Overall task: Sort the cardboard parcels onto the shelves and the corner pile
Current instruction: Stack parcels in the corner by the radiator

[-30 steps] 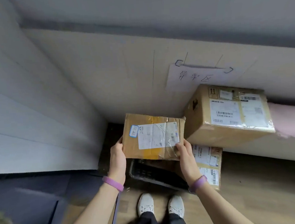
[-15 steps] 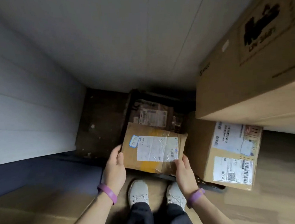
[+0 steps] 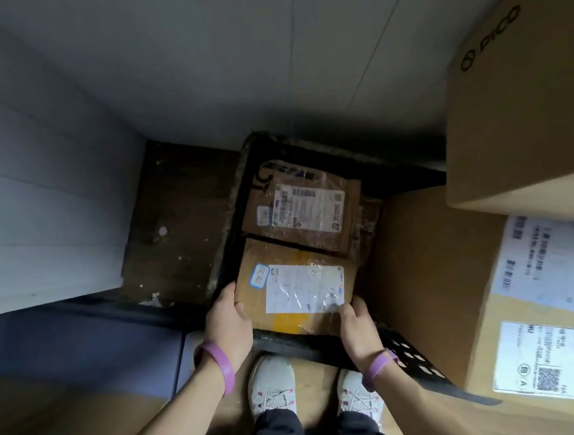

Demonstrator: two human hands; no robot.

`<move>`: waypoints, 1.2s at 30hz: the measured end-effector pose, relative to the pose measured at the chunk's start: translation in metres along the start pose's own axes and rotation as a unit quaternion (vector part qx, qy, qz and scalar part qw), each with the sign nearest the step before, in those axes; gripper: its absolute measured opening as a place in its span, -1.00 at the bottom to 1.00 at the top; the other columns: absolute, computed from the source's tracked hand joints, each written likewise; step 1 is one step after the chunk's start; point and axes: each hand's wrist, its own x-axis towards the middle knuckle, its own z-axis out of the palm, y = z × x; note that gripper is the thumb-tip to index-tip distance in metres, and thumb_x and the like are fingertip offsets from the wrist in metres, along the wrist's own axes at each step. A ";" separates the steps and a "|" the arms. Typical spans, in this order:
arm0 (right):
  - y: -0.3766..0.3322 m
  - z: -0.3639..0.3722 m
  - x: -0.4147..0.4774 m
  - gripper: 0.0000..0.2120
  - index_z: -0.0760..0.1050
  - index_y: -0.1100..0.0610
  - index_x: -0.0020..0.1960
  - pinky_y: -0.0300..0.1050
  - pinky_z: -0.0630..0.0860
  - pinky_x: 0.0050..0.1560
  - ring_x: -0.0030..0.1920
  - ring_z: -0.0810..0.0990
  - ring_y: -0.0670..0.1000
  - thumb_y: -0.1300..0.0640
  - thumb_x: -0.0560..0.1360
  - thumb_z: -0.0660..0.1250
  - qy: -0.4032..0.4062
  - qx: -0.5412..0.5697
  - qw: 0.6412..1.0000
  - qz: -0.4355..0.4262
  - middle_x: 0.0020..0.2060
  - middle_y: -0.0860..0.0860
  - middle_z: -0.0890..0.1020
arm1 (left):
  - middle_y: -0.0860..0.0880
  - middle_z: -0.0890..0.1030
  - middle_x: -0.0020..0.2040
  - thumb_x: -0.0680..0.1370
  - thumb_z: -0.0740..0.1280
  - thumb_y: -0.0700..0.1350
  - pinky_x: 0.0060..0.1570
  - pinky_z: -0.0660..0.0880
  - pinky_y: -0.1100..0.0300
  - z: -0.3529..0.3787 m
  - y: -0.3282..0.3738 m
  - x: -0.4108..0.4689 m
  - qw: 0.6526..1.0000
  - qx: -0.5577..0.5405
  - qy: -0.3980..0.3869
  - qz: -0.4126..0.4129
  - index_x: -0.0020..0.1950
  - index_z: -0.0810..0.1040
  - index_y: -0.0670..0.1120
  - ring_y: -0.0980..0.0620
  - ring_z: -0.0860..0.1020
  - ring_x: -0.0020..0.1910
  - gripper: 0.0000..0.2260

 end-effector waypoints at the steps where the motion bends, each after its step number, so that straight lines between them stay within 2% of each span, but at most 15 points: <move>1: 0.001 0.003 0.005 -0.66 0.35 0.24 0.40 -0.26 0.25 -0.09 0.15 0.46 0.08 0.19 0.66 0.08 0.003 -0.003 1.000 0.003 0.23 0.14 0.54 | -0.21 0.59 0.23 0.61 0.15 -0.37 0.04 0.40 0.18 0.002 0.001 0.005 1.000 0.004 -0.007 -0.005 0.43 0.43 -0.17 -0.22 0.55 0.19 -0.61; 3: 0.002 0.008 0.015 -0.68 0.35 0.23 0.37 -0.21 0.30 0.03 0.17 0.49 0.11 0.19 0.65 0.10 0.001 -0.004 1.000 0.007 0.25 0.17 0.54 | -0.22 0.53 0.34 0.62 0.16 -0.33 0.19 0.40 0.14 0.006 -0.001 0.015 1.000 0.010 -0.022 -0.018 0.52 0.32 -0.16 -0.21 0.51 0.28 -0.55; 5: 0.003 0.011 0.020 -0.70 0.34 0.22 0.37 -0.19 0.33 0.10 0.25 0.49 0.16 0.21 0.66 0.11 -0.009 -0.007 1.000 0.009 0.22 0.14 0.54 | -0.22 0.46 0.42 0.62 0.16 -0.31 0.25 0.37 0.14 0.006 -0.002 0.019 0.999 0.021 -0.032 -0.023 0.58 0.21 -0.14 -0.20 0.47 0.34 -0.49; 8: 0.005 0.016 0.021 -0.66 0.29 0.24 0.42 -0.23 0.31 0.09 0.30 0.47 0.19 0.23 0.65 0.11 -0.008 -0.026 1.000 0.016 0.26 0.17 0.52 | -0.16 0.36 0.51 0.63 0.16 -0.30 0.33 0.30 0.19 0.002 -0.003 0.012 0.998 0.034 -0.044 -0.003 0.61 0.15 -0.10 -0.14 0.39 0.43 -0.46; 12: 0.009 0.020 0.013 -0.63 0.28 0.21 0.44 -0.22 0.31 0.05 0.30 0.48 0.22 0.18 0.64 0.13 -0.021 -0.067 0.997 0.044 0.30 0.18 0.53 | -0.06 0.28 0.55 0.61 0.20 -0.32 0.44 0.15 0.26 -0.004 -0.004 -0.002 0.998 0.026 -0.046 0.045 0.57 0.23 -0.09 -0.03 0.26 0.52 -0.47; 14: 0.008 0.020 0.002 -0.60 0.25 0.21 0.43 -0.15 0.37 0.15 0.31 0.48 0.25 0.17 0.62 0.18 -0.011 -0.104 0.994 0.034 0.31 0.18 0.51 | -0.06 0.32 0.53 0.61 0.20 -0.33 0.40 0.18 0.27 -0.010 -0.002 -0.006 0.998 0.009 -0.045 0.030 0.56 0.27 -0.09 -0.04 0.29 0.50 -0.49; 16: 0.003 0.018 -0.010 -0.55 0.26 0.21 0.44 0.01 0.38 0.33 0.33 0.44 0.26 0.16 0.58 0.22 0.009 -0.141 0.990 0.008 0.34 0.18 0.46 | -0.08 0.36 0.50 0.62 0.20 -0.32 0.41 0.24 0.20 -0.016 0.002 -0.012 0.999 0.000 -0.048 0.008 0.54 0.30 -0.09 -0.06 0.34 0.47 -0.51; 18: -0.009 0.014 -0.025 -0.57 0.33 0.19 0.40 0.04 0.36 0.35 0.32 0.44 0.23 0.19 0.55 0.23 0.005 -0.162 0.987 -0.019 0.30 0.15 0.47 | -0.10 0.41 0.47 0.61 0.21 -0.30 0.42 0.30 0.13 -0.025 0.012 -0.022 0.999 -0.010 -0.051 0.003 0.53 0.33 -0.08 -0.07 0.38 0.43 -0.53; 23: -0.075 -0.011 -0.084 -0.58 0.32 0.19 0.43 -0.13 0.36 0.26 0.33 0.46 0.17 0.18 0.59 0.23 -0.032 -0.174 0.983 -0.052 0.36 0.15 0.46 | -0.06 0.56 0.34 0.60 0.25 -0.25 0.34 0.39 0.12 -0.056 0.063 -0.061 0.995 -0.062 -0.078 -0.002 0.45 0.44 -0.05 -0.07 0.50 0.34 -0.59; 26: -0.128 -0.033 -0.133 -0.54 0.26 0.19 0.50 -0.16 0.36 0.26 0.36 0.44 0.15 0.15 0.62 0.19 -0.042 -0.187 0.979 -0.071 0.42 0.16 0.42 | -0.09 0.51 0.40 0.63 0.26 -0.22 0.34 0.38 0.16 -0.092 0.105 -0.095 0.990 -0.103 -0.093 -0.003 0.48 0.40 -0.11 -0.04 0.47 0.36 -0.60; 29: -0.182 -0.059 -0.195 -0.56 0.28 0.15 0.50 -0.13 0.45 0.14 0.17 0.57 0.12 0.14 0.63 0.16 -0.041 -0.179 0.977 -0.110 0.34 0.15 0.51 | -0.12 0.43 0.45 0.65 0.22 -0.21 0.20 0.35 0.28 -0.141 0.157 -0.140 0.989 -0.119 -0.089 0.018 0.52 0.33 -0.14 -0.05 0.42 0.41 -0.59; 30: -0.198 -0.067 -0.216 -0.57 0.30 0.14 0.49 -0.11 0.47 0.15 0.17 0.57 0.12 0.14 0.63 0.15 -0.040 -0.174 0.976 -0.125 0.33 0.13 0.52 | -0.13 0.43 0.45 0.65 0.21 -0.21 0.17 0.33 0.29 -0.159 0.173 -0.156 0.988 -0.126 -0.085 0.026 0.51 0.33 -0.15 -0.05 0.42 0.41 -0.59; 33: -0.246 -0.089 -0.278 -0.58 0.31 0.12 0.49 -0.07 0.45 0.29 0.27 0.53 0.11 0.11 0.64 0.16 -0.027 -0.154 0.973 -0.169 0.36 0.09 0.49 | -0.16 0.43 0.45 0.65 0.20 -0.23 0.30 0.30 0.24 -0.209 0.218 -0.197 0.986 -0.139 -0.074 0.062 0.51 0.33 -0.19 -0.06 0.39 0.44 -0.59; 34: -0.260 -0.095 -0.297 -0.57 0.31 0.12 0.49 -0.11 0.44 0.28 0.24 0.54 0.08 0.11 0.64 0.16 -0.020 -0.148 0.971 -0.186 0.36 0.09 0.50 | -0.17 0.43 0.45 0.65 0.20 -0.23 0.34 0.29 0.21 -0.224 0.231 -0.211 0.985 -0.137 -0.070 0.076 0.51 0.33 -0.20 -0.06 0.39 0.44 -0.60; 36: -0.284 -0.107 -0.334 -0.56 0.29 0.12 0.51 -0.22 0.43 0.10 0.02 0.56 -0.01 0.12 0.64 0.15 -0.010 -0.141 0.966 -0.215 0.33 0.09 0.52 | -0.18 0.43 0.45 0.64 0.21 -0.24 0.40 0.26 0.18 -0.253 0.256 -0.239 0.983 -0.142 -0.053 0.102 0.49 0.36 -0.23 -0.07 0.39 0.44 -0.60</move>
